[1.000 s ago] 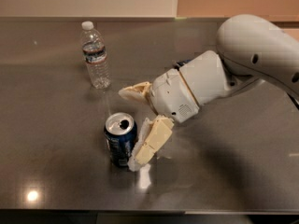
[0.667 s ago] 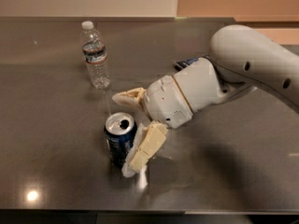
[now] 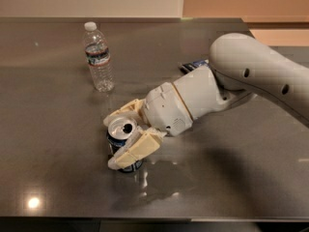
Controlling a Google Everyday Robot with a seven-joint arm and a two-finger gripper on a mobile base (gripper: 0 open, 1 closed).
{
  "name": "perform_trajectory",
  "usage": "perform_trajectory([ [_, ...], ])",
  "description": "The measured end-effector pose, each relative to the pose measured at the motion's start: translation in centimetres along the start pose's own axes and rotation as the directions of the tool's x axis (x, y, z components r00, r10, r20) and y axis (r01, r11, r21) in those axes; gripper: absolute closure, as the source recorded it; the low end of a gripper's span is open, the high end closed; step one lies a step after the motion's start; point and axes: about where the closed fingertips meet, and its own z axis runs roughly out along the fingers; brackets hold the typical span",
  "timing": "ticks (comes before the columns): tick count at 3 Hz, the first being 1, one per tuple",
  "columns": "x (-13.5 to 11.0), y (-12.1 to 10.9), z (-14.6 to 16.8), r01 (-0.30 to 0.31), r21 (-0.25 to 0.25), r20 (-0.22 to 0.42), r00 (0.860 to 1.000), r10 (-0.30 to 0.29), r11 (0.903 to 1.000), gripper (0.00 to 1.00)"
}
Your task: Knock pepsi can over
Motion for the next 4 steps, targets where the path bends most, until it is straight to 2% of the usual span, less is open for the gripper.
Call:
perform_trajectory([
  [2,-0.8,-1.0,-2.6,0.000,0.042,-0.019,1.000,0.001,0.9991,0.85],
  [3,-1.3,-2.0,-5.3,-0.002,0.076,-0.104,0.995,0.010,0.9971,1.00],
  [4,-0.8,-3.1,-8.1,-0.005,0.111,-0.238,0.971,0.031,0.9938,1.00],
])
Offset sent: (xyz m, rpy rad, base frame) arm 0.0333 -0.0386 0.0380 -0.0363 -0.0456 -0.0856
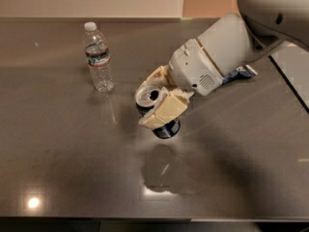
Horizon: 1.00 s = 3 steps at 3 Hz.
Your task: Knock pepsi can over
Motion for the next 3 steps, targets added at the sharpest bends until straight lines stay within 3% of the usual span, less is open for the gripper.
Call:
perform_trajectory([
  [1,2.3,-0.8,-1.9,-0.006,0.039,-0.152,0.988,0.012,0.9992,1.00],
  [2,5.2,-1.4,-3.5,-0.017,0.059,-0.308,0.951,0.034,0.9981,1.00],
  [3,7.8,-1.4,-4.2,-0.004,0.060,-0.435,0.900,0.030,0.9982,1.00],
])
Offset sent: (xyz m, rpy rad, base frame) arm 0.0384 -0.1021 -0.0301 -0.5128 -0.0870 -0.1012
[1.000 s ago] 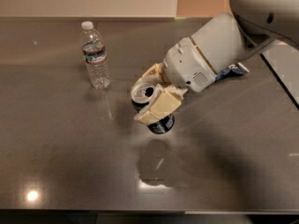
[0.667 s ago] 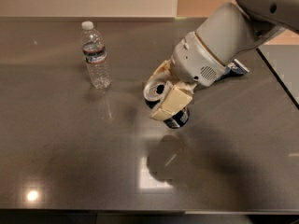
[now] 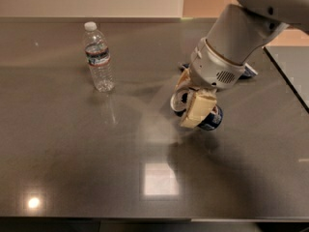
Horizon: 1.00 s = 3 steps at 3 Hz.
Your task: Knock pepsi can over
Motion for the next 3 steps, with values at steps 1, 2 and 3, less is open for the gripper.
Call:
perform_trajectory([
  [1,2.2,0.0,0.7,0.032,0.005,-0.114,0.993,-0.031,0.9995,1.00],
  [2,4.3,0.0,1.7,0.104,-0.007,-0.283,0.954,-0.102,0.9945,0.59],
  [3,4.7,0.0,1.9,0.118,-0.011,-0.313,0.943,-0.115,0.9930,0.38],
])
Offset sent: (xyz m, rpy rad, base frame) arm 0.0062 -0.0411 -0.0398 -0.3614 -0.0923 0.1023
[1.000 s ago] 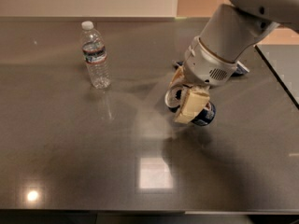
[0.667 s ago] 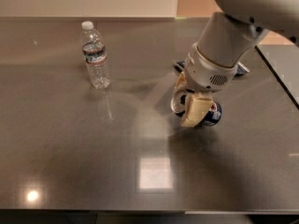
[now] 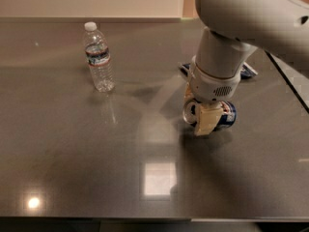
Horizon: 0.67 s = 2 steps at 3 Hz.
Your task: Knock pepsi can over
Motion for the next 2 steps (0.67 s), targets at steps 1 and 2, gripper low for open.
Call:
perform_trajectory([
  [1,0.2,0.3,1.1,0.021,-0.019,-0.045,0.999,-0.022,0.9996,0.14],
  [2,0.5,0.7,2.2,0.032,-0.040,-0.082,0.996,-0.035,0.9987,0.00],
])
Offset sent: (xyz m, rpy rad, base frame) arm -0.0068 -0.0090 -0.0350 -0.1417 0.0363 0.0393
